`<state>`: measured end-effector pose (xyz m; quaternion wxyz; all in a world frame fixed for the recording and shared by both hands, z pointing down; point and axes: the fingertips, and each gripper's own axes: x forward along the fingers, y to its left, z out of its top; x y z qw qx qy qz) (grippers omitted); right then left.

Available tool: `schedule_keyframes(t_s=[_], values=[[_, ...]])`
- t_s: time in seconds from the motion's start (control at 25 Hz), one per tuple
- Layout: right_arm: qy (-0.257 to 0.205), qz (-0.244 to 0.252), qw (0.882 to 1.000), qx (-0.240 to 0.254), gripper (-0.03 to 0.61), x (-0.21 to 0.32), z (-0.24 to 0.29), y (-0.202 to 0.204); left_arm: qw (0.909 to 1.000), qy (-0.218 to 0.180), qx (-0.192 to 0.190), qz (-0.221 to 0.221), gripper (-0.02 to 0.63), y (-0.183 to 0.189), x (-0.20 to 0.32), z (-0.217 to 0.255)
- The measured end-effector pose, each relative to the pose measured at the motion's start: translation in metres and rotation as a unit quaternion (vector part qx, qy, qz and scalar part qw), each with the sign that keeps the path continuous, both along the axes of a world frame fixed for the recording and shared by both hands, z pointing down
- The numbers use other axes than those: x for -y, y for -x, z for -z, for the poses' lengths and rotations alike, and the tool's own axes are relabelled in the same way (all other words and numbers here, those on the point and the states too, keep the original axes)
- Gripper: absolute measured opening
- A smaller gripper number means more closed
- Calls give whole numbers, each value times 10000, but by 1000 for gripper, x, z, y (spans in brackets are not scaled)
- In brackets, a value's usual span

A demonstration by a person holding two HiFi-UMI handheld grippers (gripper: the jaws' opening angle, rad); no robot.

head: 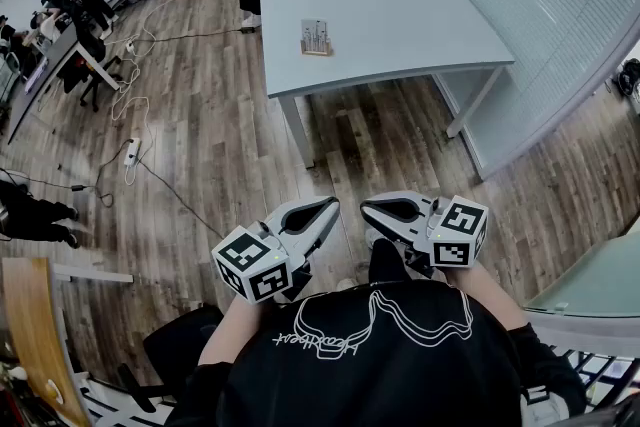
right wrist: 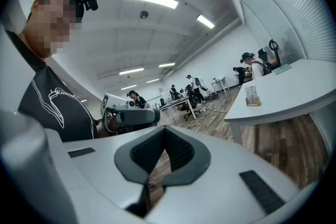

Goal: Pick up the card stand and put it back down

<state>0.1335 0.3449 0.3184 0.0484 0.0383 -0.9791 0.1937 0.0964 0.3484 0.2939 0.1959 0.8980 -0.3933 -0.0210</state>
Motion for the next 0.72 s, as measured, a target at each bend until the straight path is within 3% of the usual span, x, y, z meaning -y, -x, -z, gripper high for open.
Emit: schedule_keyframes(t_s=[0.32, 0.56, 0.72], values=[[11, -73, 10000, -29, 6, -9, -3, 7, 9999, -78, 8, 83, 14, 9, -11, 4], [128, -36, 9992, 387, 8, -13, 18, 11, 9998, -167, 87, 39, 14, 8, -19, 14], [-5, -93, 9993, 362, 8, -13, 31, 15, 9995, -276, 152, 92, 14, 14, -26, 26]])
